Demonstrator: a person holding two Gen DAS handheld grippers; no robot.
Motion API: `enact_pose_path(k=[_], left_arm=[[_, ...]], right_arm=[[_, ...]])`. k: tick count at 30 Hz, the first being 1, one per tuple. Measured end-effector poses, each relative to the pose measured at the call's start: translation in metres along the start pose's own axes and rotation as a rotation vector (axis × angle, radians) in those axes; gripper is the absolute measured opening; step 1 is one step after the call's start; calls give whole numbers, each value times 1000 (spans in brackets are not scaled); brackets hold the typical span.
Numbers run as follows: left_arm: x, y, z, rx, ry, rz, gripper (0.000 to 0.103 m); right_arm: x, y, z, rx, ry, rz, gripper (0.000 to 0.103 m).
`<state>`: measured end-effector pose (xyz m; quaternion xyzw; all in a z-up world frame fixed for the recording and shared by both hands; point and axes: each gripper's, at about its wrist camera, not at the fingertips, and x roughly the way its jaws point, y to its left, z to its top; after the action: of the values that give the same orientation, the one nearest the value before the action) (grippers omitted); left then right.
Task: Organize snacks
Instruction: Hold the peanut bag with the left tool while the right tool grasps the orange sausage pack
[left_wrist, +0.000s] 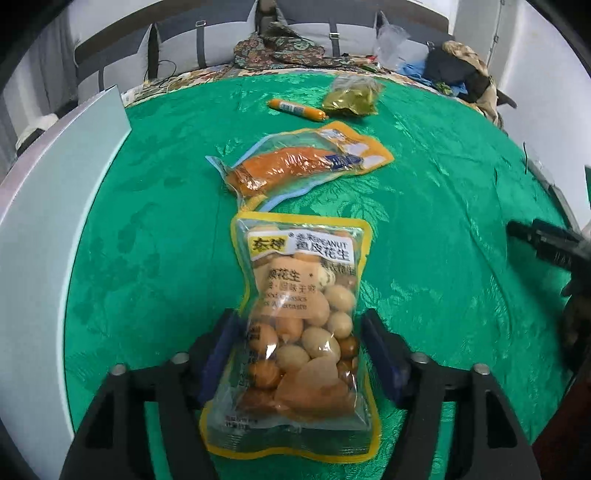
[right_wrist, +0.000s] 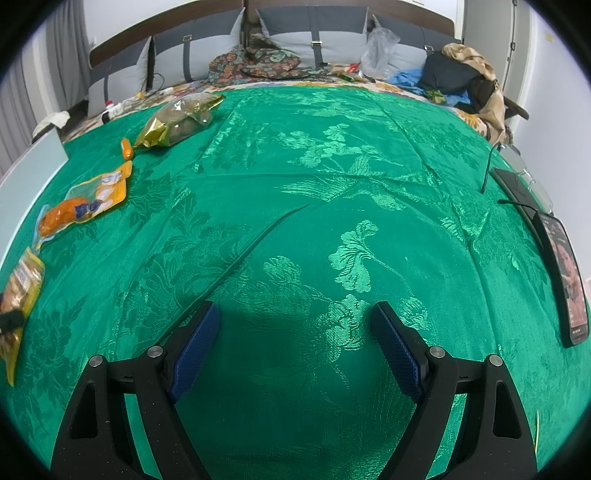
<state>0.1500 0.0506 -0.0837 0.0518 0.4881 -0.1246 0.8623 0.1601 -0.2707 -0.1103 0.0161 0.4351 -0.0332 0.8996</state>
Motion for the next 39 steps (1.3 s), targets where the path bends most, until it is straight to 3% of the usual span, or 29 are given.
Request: enact_pose_path(k=[4, 7, 17, 24, 39], left_arm=[[5, 6, -3, -12, -9, 16, 87], [11, 11, -4, -30, -7, 54, 103], [12, 55, -7, -219, -65, 170, 103], [15, 66, -4, -174, -72, 143, 103], [15, 66, -4, -174, -78, 141, 103]], right_arm=[[0, 0, 0, 0, 0, 0, 87], [0, 0, 0, 0, 0, 0, 87], [0, 0, 0, 1, 1, 0, 87], [0, 0, 1, 1, 2, 1, 87], [1, 0, 1, 1, 3, -3, 87]])
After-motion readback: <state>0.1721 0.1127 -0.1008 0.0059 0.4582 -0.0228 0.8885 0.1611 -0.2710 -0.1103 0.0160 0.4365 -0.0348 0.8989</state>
